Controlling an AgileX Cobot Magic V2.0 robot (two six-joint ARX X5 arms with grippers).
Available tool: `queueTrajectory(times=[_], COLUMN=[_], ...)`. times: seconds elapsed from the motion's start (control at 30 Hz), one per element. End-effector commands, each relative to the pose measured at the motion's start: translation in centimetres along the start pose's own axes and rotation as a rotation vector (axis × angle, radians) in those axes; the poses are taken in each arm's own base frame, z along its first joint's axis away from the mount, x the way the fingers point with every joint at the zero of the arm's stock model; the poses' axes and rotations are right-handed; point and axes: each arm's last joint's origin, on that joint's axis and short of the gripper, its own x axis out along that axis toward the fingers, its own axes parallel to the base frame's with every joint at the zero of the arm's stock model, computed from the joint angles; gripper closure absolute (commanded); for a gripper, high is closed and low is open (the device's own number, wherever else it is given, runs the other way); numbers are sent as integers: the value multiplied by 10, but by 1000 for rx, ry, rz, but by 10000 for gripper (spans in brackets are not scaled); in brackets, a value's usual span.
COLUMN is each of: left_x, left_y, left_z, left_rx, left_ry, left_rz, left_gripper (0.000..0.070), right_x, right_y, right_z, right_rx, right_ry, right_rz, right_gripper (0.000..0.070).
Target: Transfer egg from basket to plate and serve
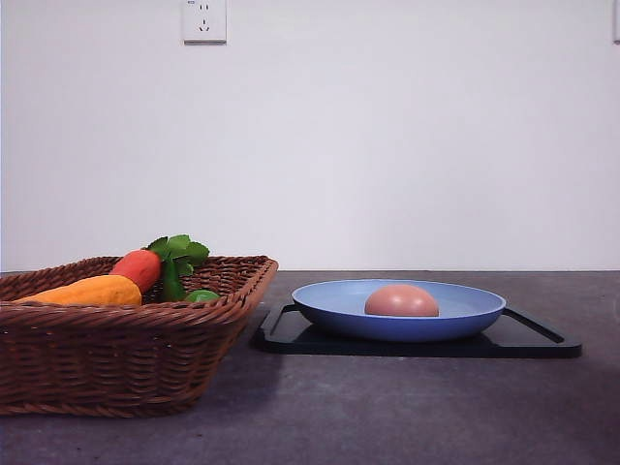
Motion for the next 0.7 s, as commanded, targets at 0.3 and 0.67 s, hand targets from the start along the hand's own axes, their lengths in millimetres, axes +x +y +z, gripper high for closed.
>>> queueTrajectory(times=[0.3,0.67], left_x=[2,2], left_y=[1,1], left_z=[-8,-8], left_rx=[-2,-2], left_ry=[16,16], left_rz=[2,2], left_gripper=[700,700], right_x=[0,0], right_y=[0,0], right_z=[-6,-6], right_rx=[96,96], right_ry=[48,48], right_rz=[-12,-12], right_gripper=[697,697])
